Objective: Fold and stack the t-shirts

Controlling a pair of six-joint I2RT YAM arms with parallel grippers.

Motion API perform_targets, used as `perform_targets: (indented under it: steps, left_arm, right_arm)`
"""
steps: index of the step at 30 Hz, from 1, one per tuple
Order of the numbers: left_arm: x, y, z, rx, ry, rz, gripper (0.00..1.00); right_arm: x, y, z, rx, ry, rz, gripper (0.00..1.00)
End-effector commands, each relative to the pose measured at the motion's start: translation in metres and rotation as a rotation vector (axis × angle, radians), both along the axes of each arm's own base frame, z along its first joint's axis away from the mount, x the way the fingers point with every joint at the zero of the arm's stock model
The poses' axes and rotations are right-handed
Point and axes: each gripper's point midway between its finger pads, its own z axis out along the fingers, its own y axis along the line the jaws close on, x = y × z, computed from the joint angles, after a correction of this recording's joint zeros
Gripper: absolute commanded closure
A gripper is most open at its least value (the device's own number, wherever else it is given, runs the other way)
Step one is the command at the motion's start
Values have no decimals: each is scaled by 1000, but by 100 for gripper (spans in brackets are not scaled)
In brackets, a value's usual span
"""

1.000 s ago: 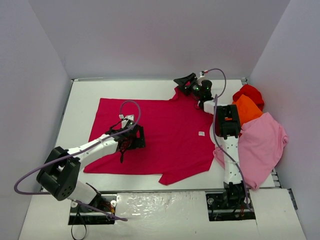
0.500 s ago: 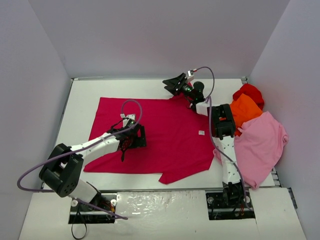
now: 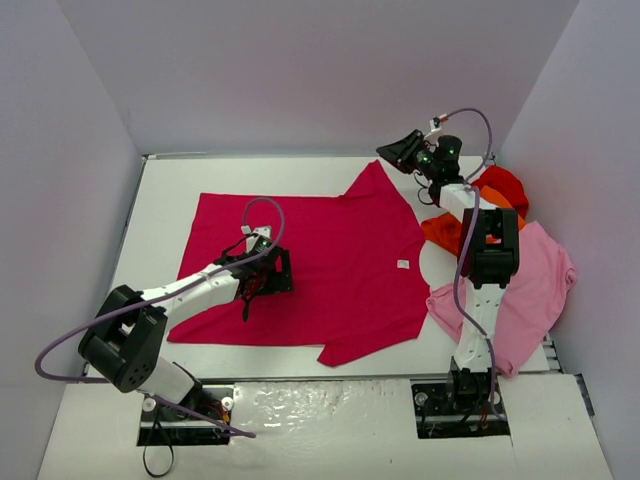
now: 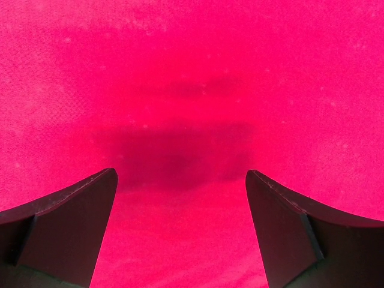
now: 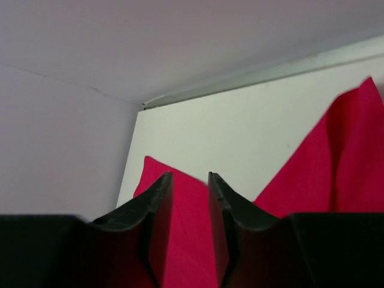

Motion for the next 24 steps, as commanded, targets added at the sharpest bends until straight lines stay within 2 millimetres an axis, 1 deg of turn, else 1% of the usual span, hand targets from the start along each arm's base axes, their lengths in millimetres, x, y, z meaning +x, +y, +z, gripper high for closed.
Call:
perform_targets:
  steps: [1,2,3,6,7,8,11,15,20,24]
  left_arm:
    - [17,-15,21,-42,-67,-15,14]
    - [17,-16,21,-43,-66,-16,14]
    - [17,-16,21,-43,-66,-16,14]
    - [16,-14,22,-40,-68,-12,14]
    - [16,-13,21,-38,-66,-12,14]
    - [16,-13,21,-37,-65,-13,14]
    - [15,-13,20,-32,-58,-14,14]
    - [16,-14,19,-34,-56,-15,14]
    - [18,-16,22,-39,-61,-16,14]
    - [18,-15,22,-37,-61,-15,14]
  right_arm:
    - [-15,15,-33,-109,98,71,44]
    - [-14,14,-43,-112,110,67,35]
    - [-13,14,-51,-116,119,66,29]
    - [-12,13,-70,-126,148,71,25]
    - [-12,14,-77,-127,160,73,24]
    - [-12,14,-79,-130,162,73,24]
    - [-13,11,-96,-152,195,63,25]
    - [-16,4,-109,-189,211,49,25]
    - [-12,1,-116,-194,216,38,25]
    - [-5,6,-111,-161,199,43,26]
